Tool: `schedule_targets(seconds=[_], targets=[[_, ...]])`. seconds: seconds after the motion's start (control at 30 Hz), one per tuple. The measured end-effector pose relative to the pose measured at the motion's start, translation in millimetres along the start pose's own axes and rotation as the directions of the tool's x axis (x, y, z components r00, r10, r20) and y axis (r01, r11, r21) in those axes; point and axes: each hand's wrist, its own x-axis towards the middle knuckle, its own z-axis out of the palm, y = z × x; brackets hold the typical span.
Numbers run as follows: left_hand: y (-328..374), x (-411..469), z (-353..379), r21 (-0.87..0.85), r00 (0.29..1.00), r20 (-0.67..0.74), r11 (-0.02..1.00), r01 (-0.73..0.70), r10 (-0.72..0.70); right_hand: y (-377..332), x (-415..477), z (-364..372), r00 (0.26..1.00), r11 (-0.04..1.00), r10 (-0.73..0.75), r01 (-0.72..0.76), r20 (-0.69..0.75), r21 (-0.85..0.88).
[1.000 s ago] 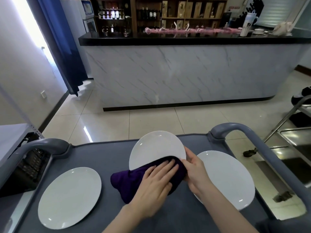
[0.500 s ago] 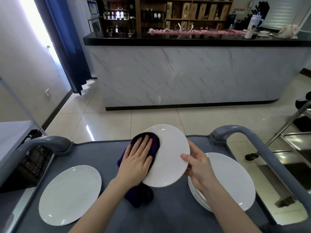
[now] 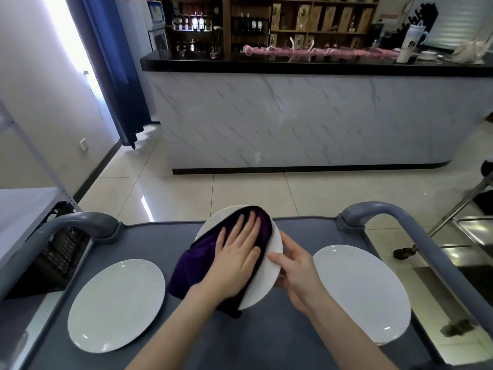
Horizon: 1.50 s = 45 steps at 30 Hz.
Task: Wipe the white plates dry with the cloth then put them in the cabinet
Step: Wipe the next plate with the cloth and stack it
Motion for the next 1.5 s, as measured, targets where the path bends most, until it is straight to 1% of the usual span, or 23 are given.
schedule_targets(seconds=[0.07,0.13,0.23,0.3,0.37,0.47,0.6,0.73,0.83,0.87,0.97,1.1,1.17,1.23,1.3,1.4,1.5], targets=[[-10,8,-7,0.102,0.999,-0.023,0.994,-0.030,0.032,-2,-2,-1,1.000,1.000,-0.002,0.002,0.020,-0.020],[-21,11,-12,0.145,0.998,-0.056,0.989,-0.007,0.015,-6,-3,-8,0.999,0.999,-0.026,0.027,0.018,-0.020],[-35,5,-16,0.148,0.992,-0.083,0.983,0.109,-0.098,-15,2,-18,0.997,0.997,-0.067,0.068,-0.041,0.036],[-40,-7,-14,0.095,0.992,-0.045,0.988,0.123,-0.119,-22,8,-24,0.991,0.993,-0.079,0.087,-0.106,0.078],[-36,-25,-8,0.049,0.998,-0.006,0.996,0.070,-0.070,-28,12,-27,0.986,0.991,-0.088,0.101,-0.143,0.087],[-16,-49,2,-0.021,0.999,0.030,1.000,-0.010,0.011,-29,16,-26,0.984,0.991,-0.083,0.099,-0.157,0.094],[15,-53,12,-0.009,0.996,0.066,0.998,-0.066,0.066,-20,15,-20,0.984,0.991,-0.037,0.059,-0.177,0.124],[23,-24,6,0.012,0.992,0.060,0.993,-0.114,0.113,-12,9,-8,0.996,0.996,-0.017,0.024,-0.084,0.088],[17,-5,1,0.072,0.991,0.052,0.990,-0.124,0.120,-10,4,-7,0.999,0.996,-0.010,0.013,-0.036,0.090],[12,0,-1,0.079,0.994,0.032,0.991,-0.105,0.103,-10,2,-7,1.000,0.998,-0.016,0.017,-0.017,0.068],[-8,10,-10,0.068,1.000,-0.029,0.998,0.014,-0.013,-10,-6,-10,0.999,1.000,-0.030,0.030,0.017,-0.005],[-30,0,-12,0.196,0.996,-0.071,0.978,0.068,-0.055,-13,-6,-19,0.998,0.998,-0.051,0.053,-0.034,0.042],[-35,-13,-10,0.141,0.993,-0.077,0.985,0.099,-0.088,-19,-3,-24,0.995,0.994,-0.061,0.069,-0.084,0.085],[-33,-29,-7,0.055,0.997,-0.048,0.996,0.070,-0.068,-24,1,-27,0.991,0.991,-0.073,0.085,-0.113,0.107],[-23,-47,-2,0.006,1.000,-0.017,1.000,0.025,-0.025,-28,4,-28,0.989,0.989,-0.078,0.093,-0.128,0.118],[5,-65,6,0.021,0.999,0.036,1.000,-0.009,0.009,-26,6,-23,0.987,0.987,-0.067,0.087,-0.143,0.137],[26,-61,11,0.039,0.997,0.035,0.997,-0.065,0.064,-21,3,-16,0.989,0.988,-0.036,0.057,-0.144,0.144]])
